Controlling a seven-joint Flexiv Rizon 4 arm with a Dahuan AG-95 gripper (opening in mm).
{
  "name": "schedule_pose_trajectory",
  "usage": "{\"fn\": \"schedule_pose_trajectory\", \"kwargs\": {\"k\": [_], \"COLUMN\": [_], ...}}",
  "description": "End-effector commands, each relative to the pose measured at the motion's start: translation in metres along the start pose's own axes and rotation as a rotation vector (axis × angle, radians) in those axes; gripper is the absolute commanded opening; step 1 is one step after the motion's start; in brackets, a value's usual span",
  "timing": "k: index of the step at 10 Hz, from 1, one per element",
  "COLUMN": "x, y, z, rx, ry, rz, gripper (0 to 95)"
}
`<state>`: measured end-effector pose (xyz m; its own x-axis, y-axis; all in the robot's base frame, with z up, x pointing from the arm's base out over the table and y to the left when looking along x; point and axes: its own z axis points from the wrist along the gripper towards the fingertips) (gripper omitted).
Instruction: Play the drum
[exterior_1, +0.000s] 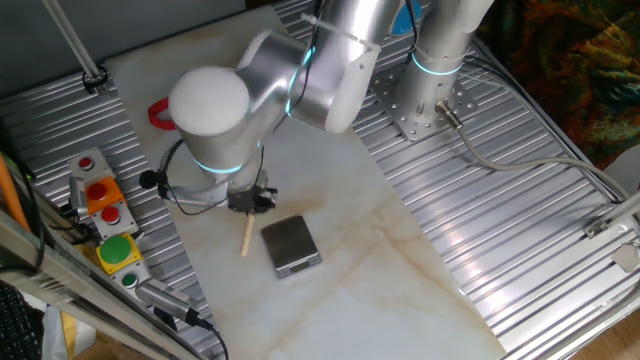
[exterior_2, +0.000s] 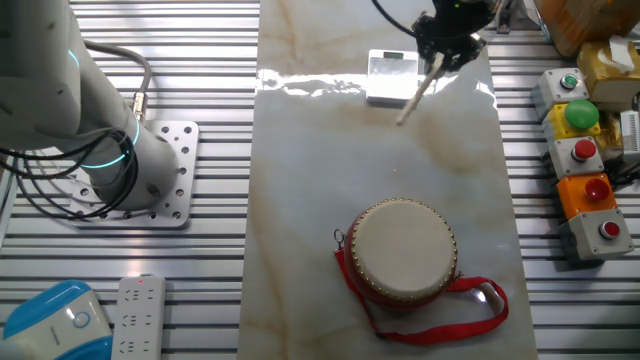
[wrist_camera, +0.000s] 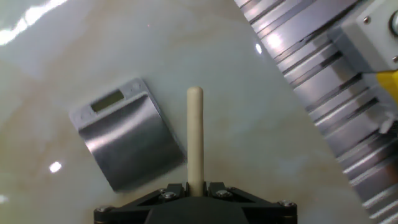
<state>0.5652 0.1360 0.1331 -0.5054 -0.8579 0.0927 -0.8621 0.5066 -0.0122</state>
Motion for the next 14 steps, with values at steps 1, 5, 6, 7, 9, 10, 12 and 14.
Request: {"fn": "schedule_pose_trajectory", "kwargs": {"k": [1, 5, 6, 7, 9, 10, 12, 14], "x": [0.035, 0.062, 0.074, 0.082, 0.099, 0.103, 0.110, 0.116], "y": [-0.013, -0.018, -0.020, -0.023, -0.033, -0.037, -0.042, -0.045], "z": [-0.019, -0.029, -0.032, -0.033, -0.032, -0.033, -0.034, -0.028], "rx": [0.023, 0.030, 0.032, 0.034, 0.048, 0.054, 0.079, 0.097], "ry": [0.000, 0.002, -0.001, -0.003, -0.011, -0.012, -0.017, -0.023], "rz": [-0.088, -0.118, -0.139, -0.154, -0.209, -0.231, -0.282, -0.319], "gripper": [0.0, 0.0, 0.0, 0.0, 0.0, 0.0, 0.0, 0.0]}}
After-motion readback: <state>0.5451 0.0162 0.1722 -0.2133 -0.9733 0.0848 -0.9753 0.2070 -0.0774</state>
